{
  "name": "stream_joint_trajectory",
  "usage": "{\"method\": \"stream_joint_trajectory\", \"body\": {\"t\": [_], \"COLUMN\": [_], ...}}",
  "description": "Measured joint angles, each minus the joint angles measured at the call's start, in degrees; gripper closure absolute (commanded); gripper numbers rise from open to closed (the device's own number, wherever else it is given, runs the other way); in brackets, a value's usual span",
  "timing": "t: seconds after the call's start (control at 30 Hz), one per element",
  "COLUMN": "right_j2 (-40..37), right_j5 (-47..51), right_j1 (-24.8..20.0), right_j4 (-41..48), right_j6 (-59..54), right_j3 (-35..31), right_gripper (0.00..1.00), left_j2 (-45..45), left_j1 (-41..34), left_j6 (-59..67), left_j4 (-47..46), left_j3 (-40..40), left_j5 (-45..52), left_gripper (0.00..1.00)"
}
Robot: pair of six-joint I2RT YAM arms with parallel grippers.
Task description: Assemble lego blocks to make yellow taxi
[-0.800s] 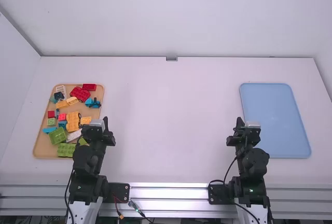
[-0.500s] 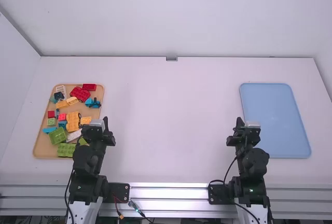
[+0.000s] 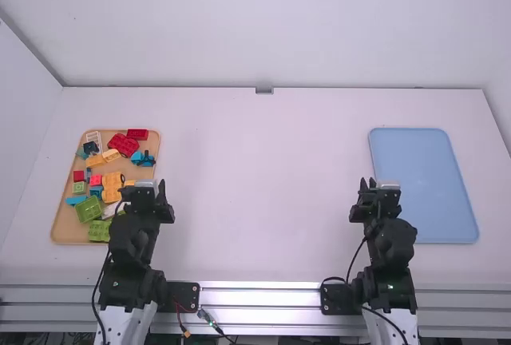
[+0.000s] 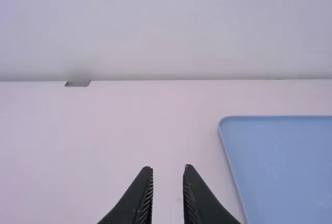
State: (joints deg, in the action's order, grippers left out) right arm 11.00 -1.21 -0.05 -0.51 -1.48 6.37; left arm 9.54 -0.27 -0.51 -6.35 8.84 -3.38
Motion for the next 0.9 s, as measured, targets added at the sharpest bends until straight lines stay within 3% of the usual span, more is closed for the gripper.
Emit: {"method": "stream_joint_trajectory", "body": {"t": [0.43, 0.9], "right_j2": [14.84, 32.83], "right_j5": [-0.55, -1.84], "right_j1": [0.07, 0.48], "right_j4": [-1.11, -4.46], "right_j6": [-1.64, -3.78], "right_j3": [10.69, 23.28], "right_gripper": [0.54, 0.27], "left_j2": [21.77, 52.37], "left_j1": [4.55, 22.47], "left_j6": [-2.75, -5.57], "left_j4": [-16.17, -33.18], "left_j3": [22.69, 52.09], "left_j5": [-5.18, -4.59], "left_gripper": [0.54, 0.27]}}
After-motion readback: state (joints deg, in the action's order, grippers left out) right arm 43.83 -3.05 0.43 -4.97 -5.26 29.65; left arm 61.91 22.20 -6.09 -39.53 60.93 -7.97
